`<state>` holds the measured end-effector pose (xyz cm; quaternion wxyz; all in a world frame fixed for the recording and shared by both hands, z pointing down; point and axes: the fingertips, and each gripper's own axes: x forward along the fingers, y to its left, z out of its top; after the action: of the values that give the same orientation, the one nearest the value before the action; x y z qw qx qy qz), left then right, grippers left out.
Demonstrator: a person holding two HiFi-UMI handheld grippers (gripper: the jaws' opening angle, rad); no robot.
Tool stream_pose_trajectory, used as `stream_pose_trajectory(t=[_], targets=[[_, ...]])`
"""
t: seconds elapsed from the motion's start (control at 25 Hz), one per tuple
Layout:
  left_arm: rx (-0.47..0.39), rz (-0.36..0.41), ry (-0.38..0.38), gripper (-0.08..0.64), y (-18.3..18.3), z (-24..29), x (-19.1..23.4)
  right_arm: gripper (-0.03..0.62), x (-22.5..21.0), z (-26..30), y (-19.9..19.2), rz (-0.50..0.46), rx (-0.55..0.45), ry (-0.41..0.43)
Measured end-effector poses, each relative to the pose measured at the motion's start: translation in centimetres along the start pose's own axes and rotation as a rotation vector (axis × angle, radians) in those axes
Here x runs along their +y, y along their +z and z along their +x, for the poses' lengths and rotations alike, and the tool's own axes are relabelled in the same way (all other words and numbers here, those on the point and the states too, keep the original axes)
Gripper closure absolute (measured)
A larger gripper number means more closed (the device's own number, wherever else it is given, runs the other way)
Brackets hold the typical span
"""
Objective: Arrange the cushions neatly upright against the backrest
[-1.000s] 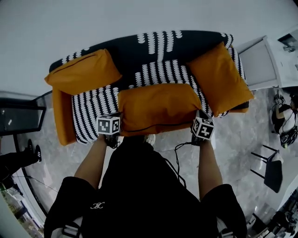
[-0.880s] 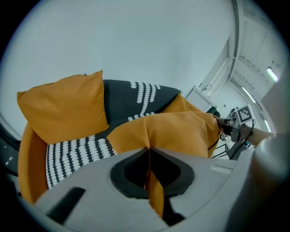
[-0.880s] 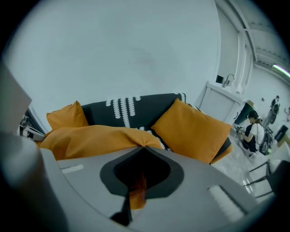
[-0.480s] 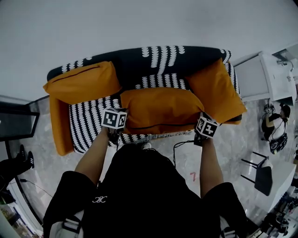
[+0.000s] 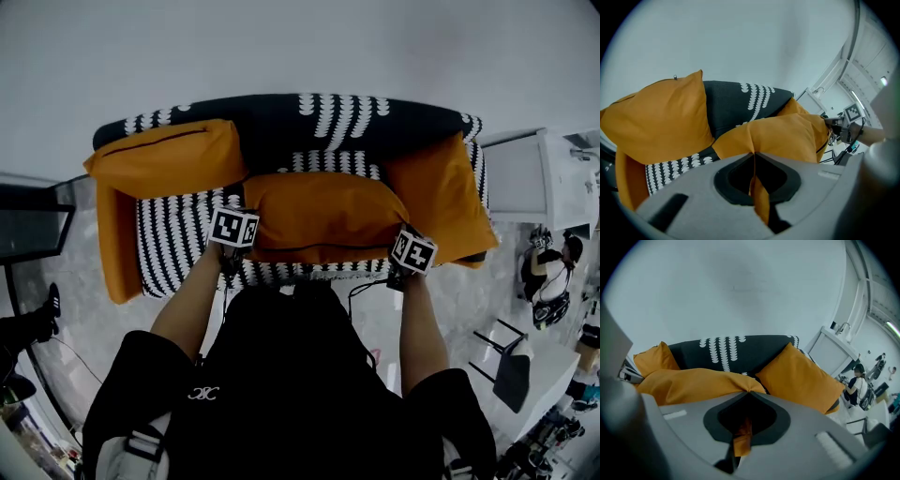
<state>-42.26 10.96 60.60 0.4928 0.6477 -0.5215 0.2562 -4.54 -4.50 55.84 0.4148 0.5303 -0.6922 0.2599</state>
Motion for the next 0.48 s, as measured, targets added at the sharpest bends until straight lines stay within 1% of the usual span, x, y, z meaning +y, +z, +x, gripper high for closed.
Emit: stream_pose_trajectory(t=[0.32, 0.48], targets=[[0.000, -0.103, 0.079, 0.545, 2.9, 3.6, 0.2, 0.578, -1.5, 5.8, 2.9, -0.056, 0.053, 0.112], [0.044, -0.158, 0.093, 0.543, 4.3, 6.6, 0.4, 0.578, -2.5, 9.9, 4.9, -0.093, 0.109, 0.157]])
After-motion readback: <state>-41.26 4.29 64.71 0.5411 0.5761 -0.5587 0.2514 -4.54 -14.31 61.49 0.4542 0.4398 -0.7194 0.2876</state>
